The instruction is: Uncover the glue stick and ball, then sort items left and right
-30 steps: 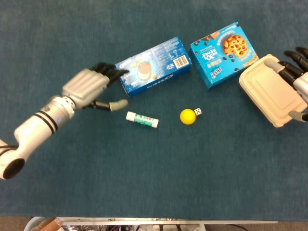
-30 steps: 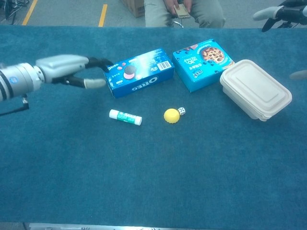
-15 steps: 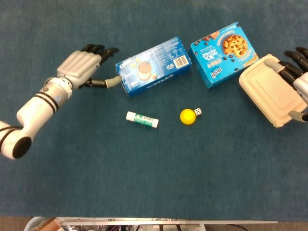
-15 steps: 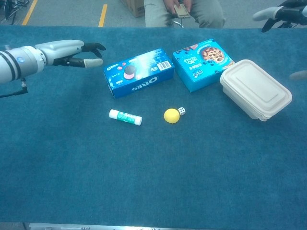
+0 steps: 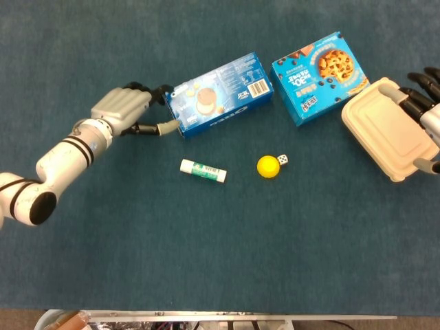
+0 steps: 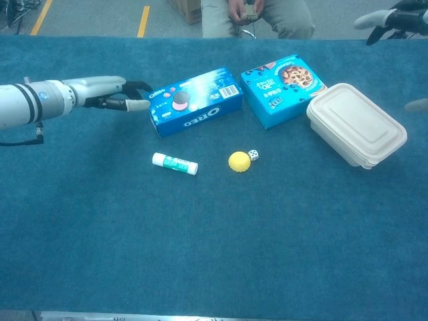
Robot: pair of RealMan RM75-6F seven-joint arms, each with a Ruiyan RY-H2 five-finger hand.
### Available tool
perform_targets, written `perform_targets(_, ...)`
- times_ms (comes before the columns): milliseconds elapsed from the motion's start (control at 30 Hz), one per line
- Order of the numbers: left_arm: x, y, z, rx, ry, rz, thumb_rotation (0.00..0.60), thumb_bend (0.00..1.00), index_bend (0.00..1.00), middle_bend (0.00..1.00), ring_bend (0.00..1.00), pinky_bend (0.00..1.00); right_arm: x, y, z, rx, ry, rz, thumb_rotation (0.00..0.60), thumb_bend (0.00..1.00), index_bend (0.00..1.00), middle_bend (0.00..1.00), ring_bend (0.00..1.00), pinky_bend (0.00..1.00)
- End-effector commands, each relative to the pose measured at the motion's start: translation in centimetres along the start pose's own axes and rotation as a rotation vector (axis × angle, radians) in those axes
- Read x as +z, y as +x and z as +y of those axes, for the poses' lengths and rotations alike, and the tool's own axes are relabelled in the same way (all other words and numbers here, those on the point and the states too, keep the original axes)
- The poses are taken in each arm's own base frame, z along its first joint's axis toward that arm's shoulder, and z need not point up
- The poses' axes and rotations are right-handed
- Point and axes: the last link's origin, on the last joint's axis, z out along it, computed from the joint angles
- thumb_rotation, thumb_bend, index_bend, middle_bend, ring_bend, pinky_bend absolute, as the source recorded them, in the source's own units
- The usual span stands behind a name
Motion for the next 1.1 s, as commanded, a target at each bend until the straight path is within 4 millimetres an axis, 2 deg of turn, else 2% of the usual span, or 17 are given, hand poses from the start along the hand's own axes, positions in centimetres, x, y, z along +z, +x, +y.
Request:
perform_targets(33, -0.5, -0.3, 0.9, 0.003, -0.03, -0.012, 0.077, 0.19, 0.22, 0.23, 0.14, 0.07, 0.0, 0.0, 0.0, 0.0, 0.0, 0.001, 0.6, 0.0, 0.09, 0.24, 0.09, 0.08)
perform_targets(233, -1.4, -1.0, 2.7, -0.002, -0.09, -0.04, 0.083, 0.19, 0.22, 0.24, 0.16, 0.07, -0.1, 0.0, 0.0, 0.002, 0.001, 0.002, 0.6, 0.0, 0.09, 0.24, 0.09, 0.08)
perform_targets(333, -1.5, -0.8, 3.2, 0.015, -0.113, -0.022, 0.08, 0.19, 0.22, 0.24, 0.15, 0.07, -0.2, 0.0, 0.1, 0.003, -0.001, 0.002, 0.6, 0.0, 0.09, 0.24, 0.09, 0.08)
perform_targets(500, -1.0, 1.0, 2.2, 0.074, -0.087, 0.078, 0.081, 0.19, 0.22, 0.23, 0.14, 0.07, -0.3, -0.1, 0.2, 0.004, -0.004, 0.002, 0.6, 0.0, 0.09, 0.24, 0.09, 0.08)
perform_targets(633, -0.5, 2.2, 1.4, 0.052, -0.046, 0.123, 0.08, 0.19, 0.22, 0.21, 0.13, 0.07, -0.2, -0.1, 0.2, 0.005, -0.004, -0.001, 0.6, 0.0, 0.09, 0.24, 0.09, 0.08)
perform_targets(800, 0.6, 3.1, 1.4, 0.026, -0.021, 0.147, 0.08, 0.19, 0.22, 0.19, 0.1, 0.07, -0.1, -0.1, 0.1, 0.005, 0.001, -0.001, 0.6, 0.0, 0.09, 0.24, 0.09, 0.08)
perform_targets(1100, 2.3, 2.3, 0.8, 0.041, 0.028, 0.096, 0.08, 0.19, 0.22, 0.19, 0.09, 0.07, -0.4, -0.1, 0.3, 0.007, -0.011, -0.003, 0.6, 0.0, 0.09, 0.24, 0.09, 0.08)
